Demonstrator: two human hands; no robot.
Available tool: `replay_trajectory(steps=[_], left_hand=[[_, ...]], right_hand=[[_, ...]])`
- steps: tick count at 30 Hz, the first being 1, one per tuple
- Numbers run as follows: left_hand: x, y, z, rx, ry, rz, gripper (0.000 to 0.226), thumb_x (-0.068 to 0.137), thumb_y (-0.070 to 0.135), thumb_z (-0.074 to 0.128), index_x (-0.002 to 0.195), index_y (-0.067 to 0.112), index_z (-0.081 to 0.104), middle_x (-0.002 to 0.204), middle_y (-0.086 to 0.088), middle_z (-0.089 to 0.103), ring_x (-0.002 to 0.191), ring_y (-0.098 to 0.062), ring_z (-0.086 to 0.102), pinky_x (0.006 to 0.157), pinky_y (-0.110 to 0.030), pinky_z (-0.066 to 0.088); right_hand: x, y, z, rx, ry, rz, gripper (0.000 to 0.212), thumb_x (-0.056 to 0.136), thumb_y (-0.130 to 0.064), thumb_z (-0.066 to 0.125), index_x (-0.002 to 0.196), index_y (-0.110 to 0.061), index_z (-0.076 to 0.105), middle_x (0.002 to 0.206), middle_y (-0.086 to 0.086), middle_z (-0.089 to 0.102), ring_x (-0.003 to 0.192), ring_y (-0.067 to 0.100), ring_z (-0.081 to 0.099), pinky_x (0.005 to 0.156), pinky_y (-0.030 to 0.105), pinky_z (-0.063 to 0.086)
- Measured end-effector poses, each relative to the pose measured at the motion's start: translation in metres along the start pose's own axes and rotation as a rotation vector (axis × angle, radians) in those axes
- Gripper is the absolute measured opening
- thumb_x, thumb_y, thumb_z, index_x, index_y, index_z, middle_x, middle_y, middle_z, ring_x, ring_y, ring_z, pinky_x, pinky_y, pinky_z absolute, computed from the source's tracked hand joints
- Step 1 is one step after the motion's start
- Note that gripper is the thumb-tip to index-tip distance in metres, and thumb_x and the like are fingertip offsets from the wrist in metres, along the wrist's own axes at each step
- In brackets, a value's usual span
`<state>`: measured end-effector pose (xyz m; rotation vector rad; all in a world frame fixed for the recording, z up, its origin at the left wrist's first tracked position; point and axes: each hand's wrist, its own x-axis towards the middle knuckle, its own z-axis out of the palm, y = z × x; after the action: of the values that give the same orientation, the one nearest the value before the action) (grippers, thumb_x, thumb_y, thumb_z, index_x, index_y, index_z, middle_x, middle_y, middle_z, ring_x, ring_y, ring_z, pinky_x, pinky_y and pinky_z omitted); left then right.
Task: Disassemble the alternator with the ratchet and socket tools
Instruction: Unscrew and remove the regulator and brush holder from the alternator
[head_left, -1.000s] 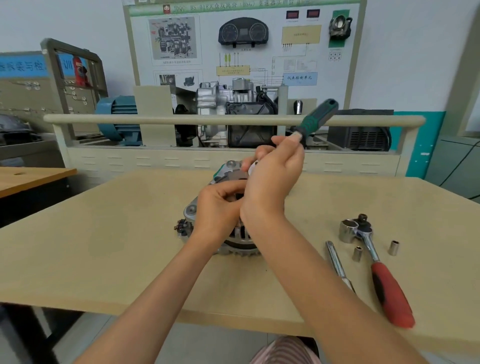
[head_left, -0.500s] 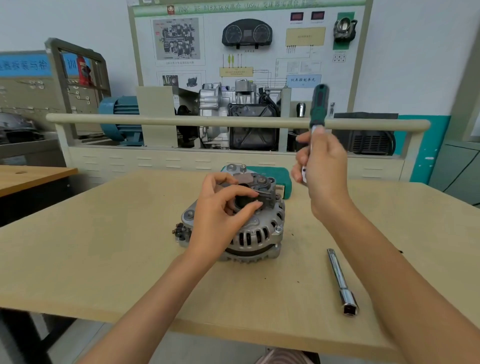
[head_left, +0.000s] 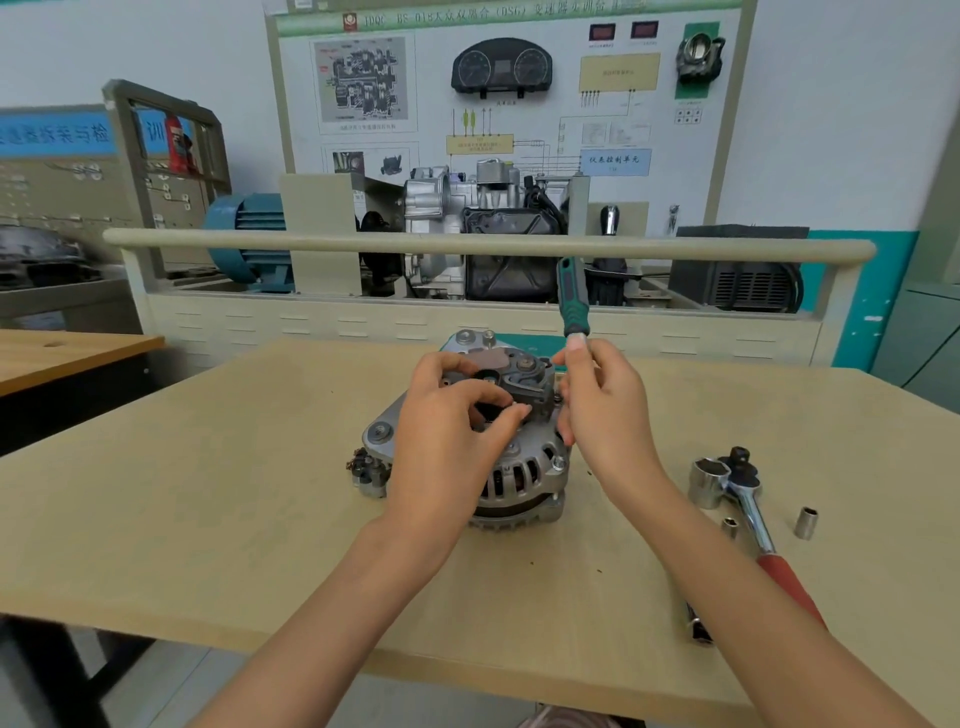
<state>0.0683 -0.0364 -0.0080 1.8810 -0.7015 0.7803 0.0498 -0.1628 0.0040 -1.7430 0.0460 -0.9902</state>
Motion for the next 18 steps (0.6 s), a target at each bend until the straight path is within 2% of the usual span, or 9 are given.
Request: replay_trajectory(steps=[3,6,9,11,15,18], left_hand=[[-0.0001,0.0039,0.0002,0.053,-0.007,-0.024,0.012,0.079,0.024,0.074,0.086,0.015,0.073,0.101,0.009,0.043,0.064,0.0,0.048,0.066,-0.003,0.037],[-0.001,0.0066,0.0009,0.099,0.002,-0.082,0.012,0.08,0.031,0.071,0.086,0.021,0.071,0.101,0.011,0.041,0.074,-0.004,0.047,0.062,-0.011,0.036],[-0.0047,0.0088,0.0019,0.104,0.042,-0.088,0.011,0.079,0.032,0.071,0.084,0.022,0.071,0.1,0.011,0.042,0.086,-0.007,0.049,0.076,-0.03,0.045],[-0.0065,0.0092,0.0031,0.115,0.062,-0.068,0.011,0.078,0.03,0.072,0.083,0.02,0.071,0.099,0.01,0.043,0.089,-0.011,0.051,0.081,-0.038,0.045],[-0.0067,0.0085,0.0043,0.272,0.12,0.026,0.015,0.076,0.031,0.075,0.078,0.017,0.072,0.095,0.003,0.052,0.087,-0.018,0.056,0.076,-0.03,0.032],[-0.0076,0.0094,0.0032,0.386,0.156,0.084,0.017,0.072,0.031,0.079,0.073,0.015,0.071,0.09,-0.003,0.059,0.081,-0.021,0.06,0.072,-0.032,0.031]], right_hand=[[-0.001,0.0046,0.0005,-0.082,-0.011,-0.016,0.028,0.099,-0.029,0.042,0.073,-0.017,0.045,0.06,0.004,0.045,0.055,0.024,0.046,0.055,0.034,0.038],[-0.0019,0.0064,0.001,-0.126,0.011,0.01,0.028,0.093,-0.031,0.054,0.07,-0.021,0.04,0.061,0.002,0.048,0.052,0.021,0.047,0.054,0.031,0.04],[-0.0001,0.0061,-0.0001,-0.118,0.002,0.051,0.03,0.088,-0.035,0.061,0.07,-0.021,0.041,0.062,0.002,0.05,0.052,0.019,0.048,0.055,0.029,0.04],[0.0012,0.0053,-0.0005,-0.115,-0.005,0.077,0.03,0.087,-0.034,0.061,0.07,-0.02,0.041,0.063,0.004,0.05,0.053,0.021,0.048,0.057,0.03,0.041],[0.0005,0.004,-0.0004,-0.133,-0.01,0.086,0.029,0.089,-0.035,0.059,0.072,-0.019,0.042,0.065,0.004,0.051,0.055,0.02,0.05,0.06,0.035,0.045],[0.0006,0.0032,-0.0006,-0.148,-0.015,0.097,0.028,0.089,-0.035,0.058,0.073,-0.019,0.043,0.066,0.004,0.053,0.055,0.019,0.05,0.061,0.035,0.046]])
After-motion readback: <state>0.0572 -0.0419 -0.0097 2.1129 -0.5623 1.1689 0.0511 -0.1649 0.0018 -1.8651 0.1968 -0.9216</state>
